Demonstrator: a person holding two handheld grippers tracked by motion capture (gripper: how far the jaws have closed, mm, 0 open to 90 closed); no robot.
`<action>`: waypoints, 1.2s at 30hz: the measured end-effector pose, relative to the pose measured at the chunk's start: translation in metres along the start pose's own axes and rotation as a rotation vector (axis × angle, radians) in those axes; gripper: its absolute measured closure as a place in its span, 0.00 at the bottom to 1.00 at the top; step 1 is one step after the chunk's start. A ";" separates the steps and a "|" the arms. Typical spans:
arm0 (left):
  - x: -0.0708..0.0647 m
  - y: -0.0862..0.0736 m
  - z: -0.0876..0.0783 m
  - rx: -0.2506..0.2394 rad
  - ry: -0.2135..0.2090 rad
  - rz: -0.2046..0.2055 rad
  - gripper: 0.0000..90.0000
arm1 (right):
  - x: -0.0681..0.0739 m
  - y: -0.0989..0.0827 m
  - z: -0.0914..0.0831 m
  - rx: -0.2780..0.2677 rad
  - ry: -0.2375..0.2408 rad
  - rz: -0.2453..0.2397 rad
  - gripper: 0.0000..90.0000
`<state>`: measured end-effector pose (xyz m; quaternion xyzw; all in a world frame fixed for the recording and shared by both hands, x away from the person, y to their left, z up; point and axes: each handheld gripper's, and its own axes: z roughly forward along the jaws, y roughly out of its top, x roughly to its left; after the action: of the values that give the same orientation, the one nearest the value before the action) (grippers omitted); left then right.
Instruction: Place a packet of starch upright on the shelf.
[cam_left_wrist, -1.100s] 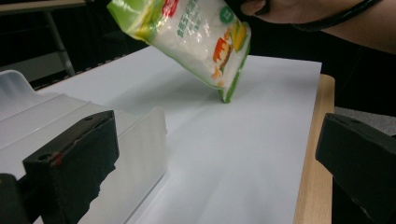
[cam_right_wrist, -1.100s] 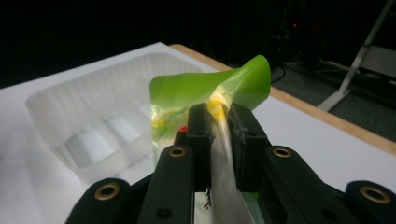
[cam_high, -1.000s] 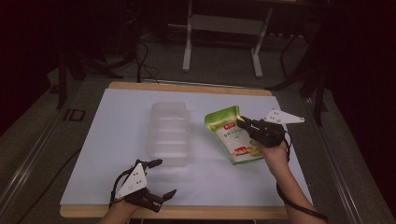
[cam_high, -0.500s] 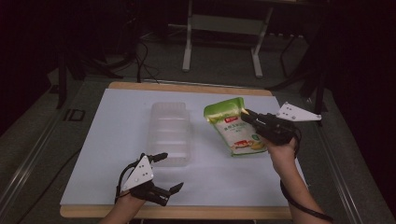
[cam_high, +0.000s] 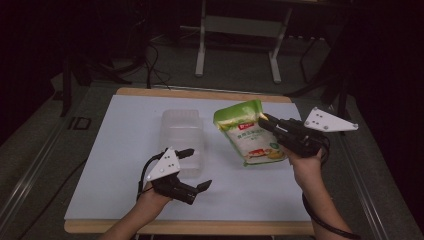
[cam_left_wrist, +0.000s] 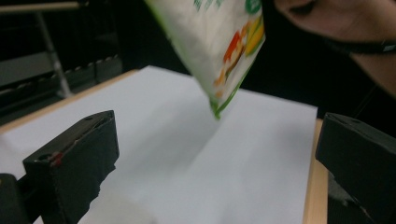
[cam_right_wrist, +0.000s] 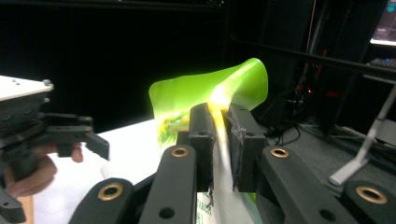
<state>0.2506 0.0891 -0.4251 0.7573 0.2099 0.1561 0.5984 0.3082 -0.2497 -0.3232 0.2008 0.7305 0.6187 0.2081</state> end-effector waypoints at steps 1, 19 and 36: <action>0.001 0.004 0.003 -0.008 -0.007 -0.009 0.00 | 0.001 0.002 0.000 -0.003 0.005 0.000 0.90; 0.017 0.052 0.041 -0.042 -0.092 -0.080 0.00 | 0.016 0.021 0.006 -0.039 0.049 -0.033 0.90; 0.019 0.063 0.053 -0.090 -0.017 -0.109 0.28 | 0.022 0.017 0.012 -0.020 0.067 -0.044 0.90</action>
<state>0.3008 0.0417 -0.3770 0.7184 0.2385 0.1264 0.6411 0.2973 -0.2252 -0.3093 0.1619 0.7350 0.6276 0.1992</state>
